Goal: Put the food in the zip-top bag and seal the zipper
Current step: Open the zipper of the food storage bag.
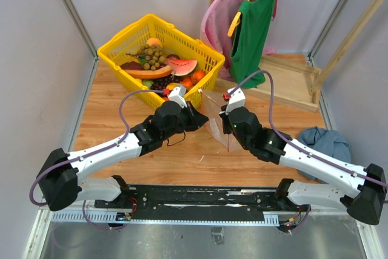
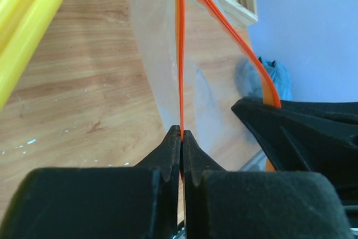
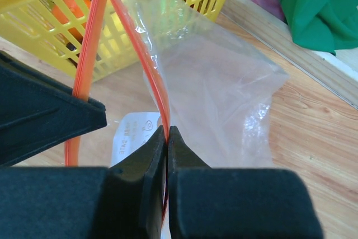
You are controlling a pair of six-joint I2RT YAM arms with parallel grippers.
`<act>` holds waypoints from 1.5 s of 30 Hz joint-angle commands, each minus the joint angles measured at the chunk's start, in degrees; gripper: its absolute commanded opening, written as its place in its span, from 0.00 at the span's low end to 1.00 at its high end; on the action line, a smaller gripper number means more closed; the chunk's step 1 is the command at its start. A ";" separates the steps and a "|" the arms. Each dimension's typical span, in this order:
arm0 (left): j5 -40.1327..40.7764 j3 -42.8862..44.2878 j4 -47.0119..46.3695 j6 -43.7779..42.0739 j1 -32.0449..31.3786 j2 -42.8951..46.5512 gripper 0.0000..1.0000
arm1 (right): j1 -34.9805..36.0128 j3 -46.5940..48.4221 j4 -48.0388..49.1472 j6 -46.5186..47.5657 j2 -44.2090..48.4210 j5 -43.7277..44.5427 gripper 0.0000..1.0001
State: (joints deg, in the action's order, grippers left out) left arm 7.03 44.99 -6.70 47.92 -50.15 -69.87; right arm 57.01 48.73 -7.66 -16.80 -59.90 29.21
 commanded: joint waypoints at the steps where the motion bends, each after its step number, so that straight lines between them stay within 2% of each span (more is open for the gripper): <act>1: 1.95 1.31 2.21 -1.76 -0.56 1.47 0.00 | 1.52 4.05 -4.39 1.23 -2.15 5.88 0.09; 7: 1.31 1.77 2.57 -2.06 -0.65 2.33 0.00 | 1.60 5.46 -7.45 1.27 -5.02 1.99 0.27; 10: 0.93 1.85 2.62 -1.90 -0.65 2.40 0.00 | 1.70 5.91 -8.24 0.76 -6.21 -0.45 0.32; 14: 1.44 1.79 2.88 -1.97 -0.65 3.24 0.00 | 1.72 5.79 -9.15 0.09 -6.97 -1.17 0.34; 17: 1.54 1.83 3.56 -2.40 -0.65 3.53 0.00 | 1.75 5.91 -9.98 0.40 -7.25 0.48 0.28; 21: 2.46 2.83 6.89 -3.94 -0.65 3.48 0.00 | 1.74 7.23 -11.99 2.71 -5.81 8.00 0.09; 25: 3.62 3.57 10.33 -5.68 -0.65 3.53 0.00 | 1.74 8.08 -12.59 5.85 -2.70 14.14 0.01; 34: 5.50 6.25 18.07 -10.24 -0.61 1.91 0.00 | 1.70 5.57 -11.96 7.29 3.88 24.93 0.01; 39: 5.16 5.76 17.40 -12.79 -0.65 1.26 0.00 | 1.49 3.29 -10.34 5.99 4.47 29.74 0.01; 43: 1.35 5.37 14.02 -14.41 -0.65 0.81 0.00 | 1.07 3.76 -7.96 8.52 2.48 24.41 0.01; 45: -0.40 4.09 11.13 -14.55 -0.65 1.77 0.04 | 1.13 4.31 -8.54 8.60 1.72 21.87 0.01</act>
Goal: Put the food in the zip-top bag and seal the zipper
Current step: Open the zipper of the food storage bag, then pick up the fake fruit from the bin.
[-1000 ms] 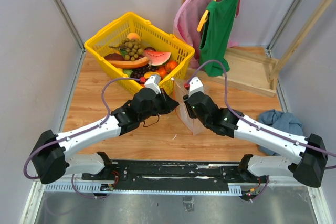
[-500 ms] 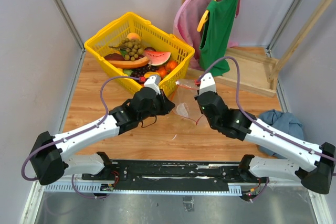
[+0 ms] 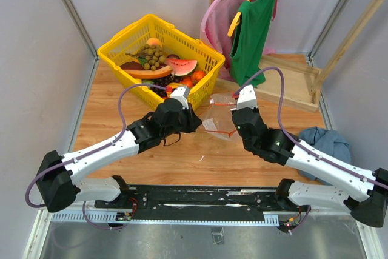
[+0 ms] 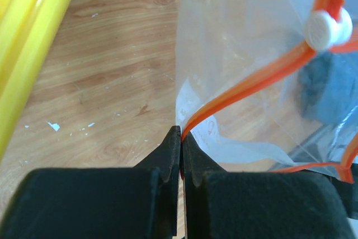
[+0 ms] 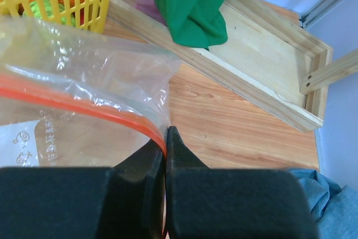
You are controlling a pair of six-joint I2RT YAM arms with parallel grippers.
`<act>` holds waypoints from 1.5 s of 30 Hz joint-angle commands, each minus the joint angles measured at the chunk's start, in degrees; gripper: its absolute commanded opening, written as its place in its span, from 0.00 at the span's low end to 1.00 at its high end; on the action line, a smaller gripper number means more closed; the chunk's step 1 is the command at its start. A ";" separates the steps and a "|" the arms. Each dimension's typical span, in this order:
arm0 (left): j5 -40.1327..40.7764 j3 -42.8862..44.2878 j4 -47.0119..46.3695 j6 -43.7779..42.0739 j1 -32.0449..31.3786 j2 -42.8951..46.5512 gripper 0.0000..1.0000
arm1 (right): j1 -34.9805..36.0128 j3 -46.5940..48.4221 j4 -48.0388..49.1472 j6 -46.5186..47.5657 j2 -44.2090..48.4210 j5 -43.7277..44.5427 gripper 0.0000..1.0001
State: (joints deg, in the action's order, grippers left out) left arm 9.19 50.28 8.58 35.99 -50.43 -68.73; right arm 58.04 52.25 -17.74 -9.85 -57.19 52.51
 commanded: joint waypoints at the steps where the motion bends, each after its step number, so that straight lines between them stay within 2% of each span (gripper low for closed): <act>1: -3.00 -2.04 -5.62 -2.14 -0.37 1.34 0.07 | 0.06 0.66 1.45 1.32 -1.18 -2.43 0.01; 4: -4.15 -3.94 -9.39 -0.96 -0.37 3.38 0.12 | 0.13 0.03 1.96 1.11 -1.40 -5.29 0.01; 9: -4.73 -3.86 -10.65 -2.35 -0.37 6.56 0.35 | 0.07 0.64 1.78 1.93 -1.46 -6.88 0.01; 12: -4.10 -2.89 -10.03 -3.86 -0.37 8.19 0.44 | 0.06 0.39 1.36 2.02 -1.31 -6.56 0.01; 23: 6.99 11.38 5.49 -13.85 0.81 7.34 0.65 | 0.10 0.60 0.08 2.82 -1.25 -3.06 0.01; 29: 4.11 16.90 10.22 -15.07 9.90 3.54 0.69 | 0.05 0.45 0.31 3.08 -1.39 -2.24 0.01; 36: 4.51 24.32 14.38 -20.23 17.48 -4.65 0.78 | 0.06 -0.20 1.09 3.86 -1.20 -2.23 0.01; 39: 2.29 27.46 15.47 -21.27 22.11 -8.64 0.79 | 0.01 -0.54 1.54 4.36 -1.17 -2.31 0.01; 45: 2.59 31.91 13.84 -16.83 30.26 -14.44 0.84 | -0.02 -0.84 2.42 5.29 -1.73 -2.59 0.01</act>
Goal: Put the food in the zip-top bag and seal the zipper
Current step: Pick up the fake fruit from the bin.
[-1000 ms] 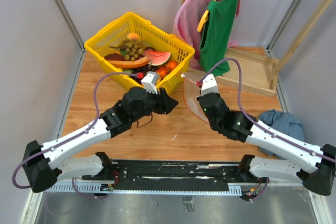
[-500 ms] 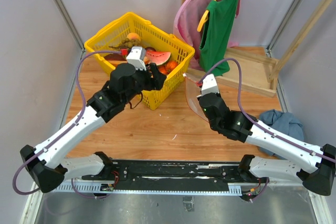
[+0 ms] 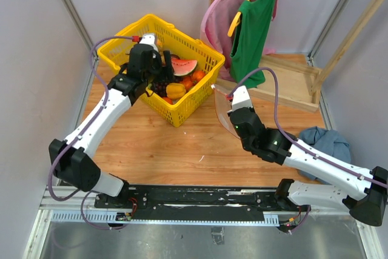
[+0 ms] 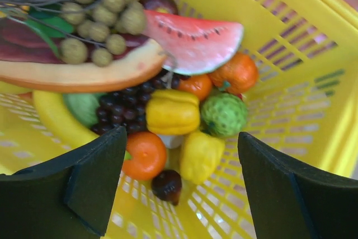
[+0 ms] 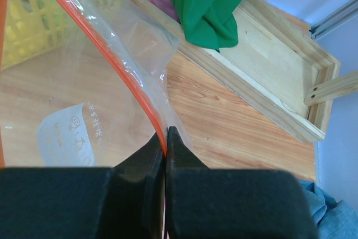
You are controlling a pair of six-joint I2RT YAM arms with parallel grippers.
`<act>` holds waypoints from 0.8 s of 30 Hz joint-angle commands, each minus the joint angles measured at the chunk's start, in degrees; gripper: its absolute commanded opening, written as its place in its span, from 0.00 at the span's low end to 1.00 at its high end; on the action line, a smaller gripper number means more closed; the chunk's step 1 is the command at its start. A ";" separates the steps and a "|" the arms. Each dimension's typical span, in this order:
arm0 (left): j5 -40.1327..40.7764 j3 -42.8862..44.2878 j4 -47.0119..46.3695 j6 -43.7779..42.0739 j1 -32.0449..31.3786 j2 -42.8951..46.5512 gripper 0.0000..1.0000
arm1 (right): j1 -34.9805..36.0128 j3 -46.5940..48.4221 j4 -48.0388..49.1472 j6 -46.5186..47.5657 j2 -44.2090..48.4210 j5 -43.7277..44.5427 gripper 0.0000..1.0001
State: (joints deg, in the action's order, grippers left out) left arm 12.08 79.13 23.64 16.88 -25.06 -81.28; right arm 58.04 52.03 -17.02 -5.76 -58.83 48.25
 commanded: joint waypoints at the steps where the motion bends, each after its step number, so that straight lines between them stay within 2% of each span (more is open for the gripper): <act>1: -0.77 3.43 -1.91 3.70 6.72 -2.54 0.84 | -0.01 -0.59 1.90 1.39 -0.18 1.75 0.01; 6: -0.31 4.19 -6.23 9.67 14.43 -5.24 0.85 | -0.21 -0.81 2.37 1.71 0.06 1.45 0.01; 11: 3.03 4.65 -11.61 12.69 19.27 -7.95 0.84 | -0.46 -1.74 3.78 1.97 0.97 0.68 0.01; 17: 3.32 9.69 -11.61 13.56 21.54 -15.03 0.81 | -0.90 -1.89 4.52 2.24 1.24 -0.09 0.01; 24: 2.89 11.22 -12.67 15.66 23.84 -20.54 0.78 | -1.01 -2.22 5.28 2.31 1.44 -0.69 0.01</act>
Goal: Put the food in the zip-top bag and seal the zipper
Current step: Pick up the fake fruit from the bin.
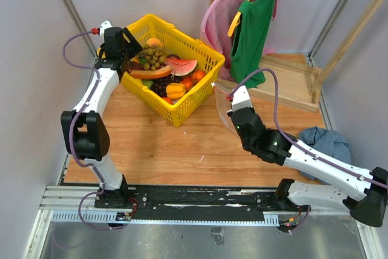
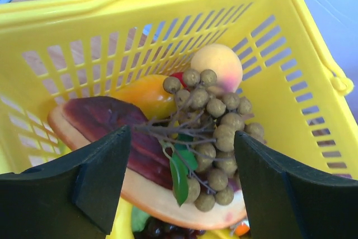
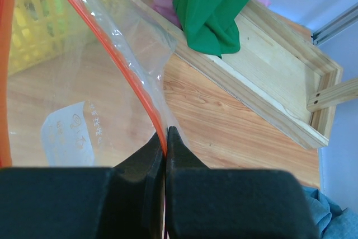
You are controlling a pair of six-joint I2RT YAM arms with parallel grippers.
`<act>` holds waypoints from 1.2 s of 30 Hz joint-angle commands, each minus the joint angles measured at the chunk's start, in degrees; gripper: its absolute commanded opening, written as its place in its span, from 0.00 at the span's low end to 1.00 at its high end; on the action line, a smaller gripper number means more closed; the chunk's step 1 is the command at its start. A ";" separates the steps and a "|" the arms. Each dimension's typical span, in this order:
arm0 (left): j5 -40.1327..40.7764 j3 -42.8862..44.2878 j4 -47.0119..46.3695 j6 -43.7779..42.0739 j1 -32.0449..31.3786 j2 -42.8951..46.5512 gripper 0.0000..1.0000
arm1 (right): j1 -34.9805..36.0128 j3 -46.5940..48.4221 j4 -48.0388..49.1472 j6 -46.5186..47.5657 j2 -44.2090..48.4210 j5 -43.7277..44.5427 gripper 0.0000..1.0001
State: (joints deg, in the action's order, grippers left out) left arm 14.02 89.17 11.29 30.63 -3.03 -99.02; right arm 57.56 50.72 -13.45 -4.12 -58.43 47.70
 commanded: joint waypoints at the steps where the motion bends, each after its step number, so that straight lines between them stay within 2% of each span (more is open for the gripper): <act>1: 0.89 1.45 -0.57 2.03 2.00 -3.43 0.78 | -0.60 -1.00 1.86 0.77 1.04 -0.18 0.01; 8: -0.74 6.64 1.19 1.86 2.50 -10.42 0.71 | -0.78 -1.12 2.64 1.31 0.69 -0.68 0.01; 13: -3.47 6.92 0.71 2.65 2.50 -12.23 0.57 | -0.95 -1.18 2.91 1.48 0.52 -0.76 0.01; 15: -4.45 6.26 -0.16 2.75 2.50 -12.13 0.48 | -1.04 -1.13 2.97 1.44 0.43 -0.80 0.01; 20: -6.24 4.29 -2.88 2.69 2.50 -9.85 0.17 | -1.00 -1.14 2.97 1.48 0.48 -0.94 0.01; 23: -7.95 2.85 -4.48 2.45 2.50 -7.60 0.02 | -1.05 -1.03 2.91 1.40 0.64 -0.92 0.01; 36: -16.60 -7.11 -12.17 1.41 2.13 8.46 0.00 | -1.05 0.56 1.33 -0.98 0.46 -0.44 0.01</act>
State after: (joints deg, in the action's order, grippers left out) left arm 1.45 83.42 4.49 32.97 -0.86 -96.38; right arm 57.47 50.17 -11.86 -3.25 -58.33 46.50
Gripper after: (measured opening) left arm 0.163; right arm 0.011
